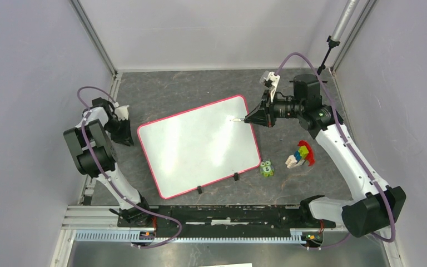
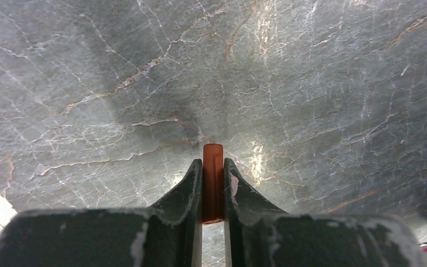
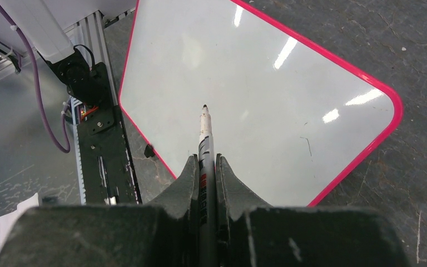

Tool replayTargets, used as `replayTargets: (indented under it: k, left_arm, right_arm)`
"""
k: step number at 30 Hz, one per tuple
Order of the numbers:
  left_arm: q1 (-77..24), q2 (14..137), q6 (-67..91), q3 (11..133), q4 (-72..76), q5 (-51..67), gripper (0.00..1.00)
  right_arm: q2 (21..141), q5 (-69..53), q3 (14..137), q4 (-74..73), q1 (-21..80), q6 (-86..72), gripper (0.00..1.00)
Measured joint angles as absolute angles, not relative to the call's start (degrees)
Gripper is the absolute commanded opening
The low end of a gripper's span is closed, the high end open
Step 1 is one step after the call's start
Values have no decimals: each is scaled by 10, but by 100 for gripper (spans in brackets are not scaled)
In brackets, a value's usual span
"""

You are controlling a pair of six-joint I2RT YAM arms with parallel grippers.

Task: Write a sentence on the whiteboard
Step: Place the pen cap at the center of the board.

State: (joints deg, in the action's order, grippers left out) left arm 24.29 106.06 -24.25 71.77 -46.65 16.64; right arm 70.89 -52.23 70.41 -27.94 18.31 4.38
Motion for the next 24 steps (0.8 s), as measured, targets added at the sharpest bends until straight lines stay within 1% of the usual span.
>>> replayTargets:
  k: [3,6,11,19,20,24]
  left_arm:
    - [243,1070,-248,713,-462,166,26]
    - [243,1079,-252,711,-460,166,28]
    - [239,1079,-254,711,-461,166,35]
    - [236,1077,-254,711,-464,166,37]
    - [236,1077,-254,711,-465,166,39]
    - [234,1074,-255,712,-479,167,51]
  right_arm:
    - [710,-520,704,-280,184,44,0]
    - [710,-519,704,-281,185,50,0]
    - [710,-518,704,-289,186,64,0]
    - [710,-518,705,-312,186,93,0]
    - [710,-518,705,-315,186,98,0]
    - [710,-514,707,-327,186,117,0]
